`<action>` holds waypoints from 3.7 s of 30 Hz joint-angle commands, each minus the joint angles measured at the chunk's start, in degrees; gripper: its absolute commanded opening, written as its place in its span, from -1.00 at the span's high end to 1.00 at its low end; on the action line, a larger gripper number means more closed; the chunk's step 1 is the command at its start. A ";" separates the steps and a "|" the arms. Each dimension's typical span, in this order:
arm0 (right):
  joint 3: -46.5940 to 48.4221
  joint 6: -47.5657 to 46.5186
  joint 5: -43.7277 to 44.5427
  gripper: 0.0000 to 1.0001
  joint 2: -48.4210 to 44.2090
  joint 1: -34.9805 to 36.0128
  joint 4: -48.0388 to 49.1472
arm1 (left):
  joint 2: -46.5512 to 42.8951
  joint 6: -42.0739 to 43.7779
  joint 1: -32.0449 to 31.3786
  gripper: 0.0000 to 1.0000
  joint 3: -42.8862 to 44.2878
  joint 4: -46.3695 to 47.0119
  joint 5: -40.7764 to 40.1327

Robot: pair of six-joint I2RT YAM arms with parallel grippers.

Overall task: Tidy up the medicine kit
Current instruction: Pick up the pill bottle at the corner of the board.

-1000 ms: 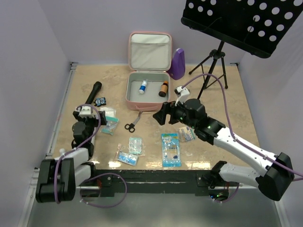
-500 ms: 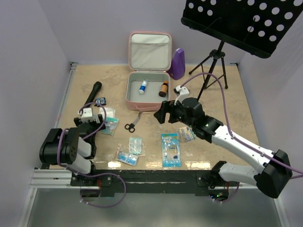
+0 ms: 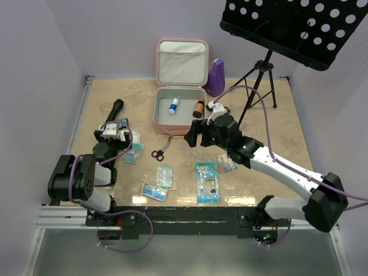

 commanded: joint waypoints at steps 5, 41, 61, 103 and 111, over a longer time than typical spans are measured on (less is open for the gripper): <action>2.92 0.93 2.16 -0.82 2.16 0.20 5.46 | -0.38 1.70 -0.28 -1.00 0.47 6.45 3.30; 4.34 5.68 18.34 -0.79 -4.16 1.16 -1.39 | -25.02 6.62 6.74 -1.00 35.21 -75.35 -0.29; -7.35 -0.21 11.04 -0.80 -12.61 1.25 7.04 | -21.84 12.96 31.17 -1.00 80.61 -144.02 1.44; 3.10 1.90 13.58 -0.80 7.26 1.25 4.52 | -7.33 20.59 39.79 -0.78 42.14 -123.98 -7.68; 0.02 2.95 13.85 -0.80 5.32 1.25 4.86 | -9.79 23.32 39.79 -0.66 38.01 -125.57 -7.60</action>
